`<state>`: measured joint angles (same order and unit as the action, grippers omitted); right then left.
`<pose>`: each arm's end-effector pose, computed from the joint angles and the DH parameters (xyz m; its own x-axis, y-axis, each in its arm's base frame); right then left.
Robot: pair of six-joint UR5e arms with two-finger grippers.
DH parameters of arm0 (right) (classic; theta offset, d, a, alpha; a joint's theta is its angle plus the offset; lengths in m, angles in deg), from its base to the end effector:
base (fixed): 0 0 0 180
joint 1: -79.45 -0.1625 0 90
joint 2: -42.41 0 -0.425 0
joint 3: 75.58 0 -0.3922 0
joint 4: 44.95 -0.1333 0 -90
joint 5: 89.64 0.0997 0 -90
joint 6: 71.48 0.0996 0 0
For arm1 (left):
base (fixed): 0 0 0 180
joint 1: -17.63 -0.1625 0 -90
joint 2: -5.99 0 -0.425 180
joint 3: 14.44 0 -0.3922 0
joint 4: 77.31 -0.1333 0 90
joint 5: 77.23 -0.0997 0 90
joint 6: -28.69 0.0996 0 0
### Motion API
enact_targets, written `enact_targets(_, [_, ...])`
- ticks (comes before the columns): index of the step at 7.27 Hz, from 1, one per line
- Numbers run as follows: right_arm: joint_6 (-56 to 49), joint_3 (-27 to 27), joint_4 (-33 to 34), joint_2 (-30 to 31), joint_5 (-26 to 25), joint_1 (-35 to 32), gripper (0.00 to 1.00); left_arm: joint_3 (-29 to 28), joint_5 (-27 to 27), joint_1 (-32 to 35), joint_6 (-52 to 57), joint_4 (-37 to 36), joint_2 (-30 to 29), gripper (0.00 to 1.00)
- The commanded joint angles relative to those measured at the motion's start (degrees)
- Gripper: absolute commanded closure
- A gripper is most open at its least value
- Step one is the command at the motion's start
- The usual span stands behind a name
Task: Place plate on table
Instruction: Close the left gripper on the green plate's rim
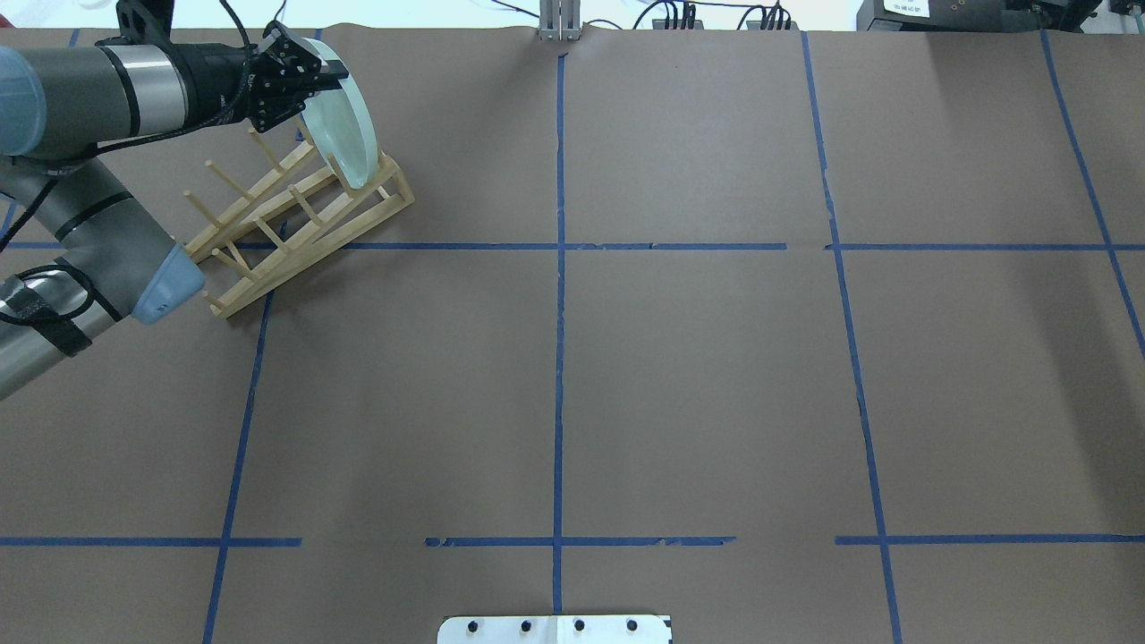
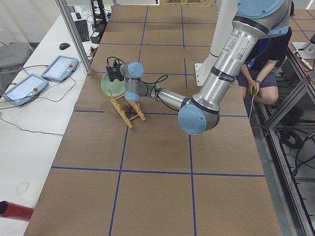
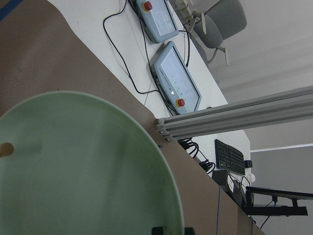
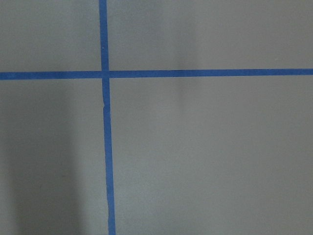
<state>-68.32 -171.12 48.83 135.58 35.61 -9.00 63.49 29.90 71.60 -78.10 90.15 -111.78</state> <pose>0.0632 -0.4679 0.6544 0.8170 0.0472 0.5747 -0.0180 0.9982 -0.0564 0.3072 -0.5990 0.3276 -0.2043 -0.1884 -0.9606 0.5649 0.7787 -0.2729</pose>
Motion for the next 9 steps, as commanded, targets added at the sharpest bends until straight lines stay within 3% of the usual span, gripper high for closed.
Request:
enact_targets(1, [0.0, -0.17, 0.0, 0.0, 0.0, -0.05, 0.0, -0.06, 0.09, -0.01, 0.0, -0.02, 0.0, 0.89])
enact_targets(4, [0.0, 0.0, 0.0, 0.0, 0.0, 0.03, 0.0, 0.12, 0.09, 0.25, 0.09, 0.42, 0.08, 0.99])
enact_targets(9, [0.0, 0.0, 0.0, 0.0, 0.0, 0.03, 0.0, 0.29, 0.27, 0.61, -0.44, 7.43, 2.09, 1.0])
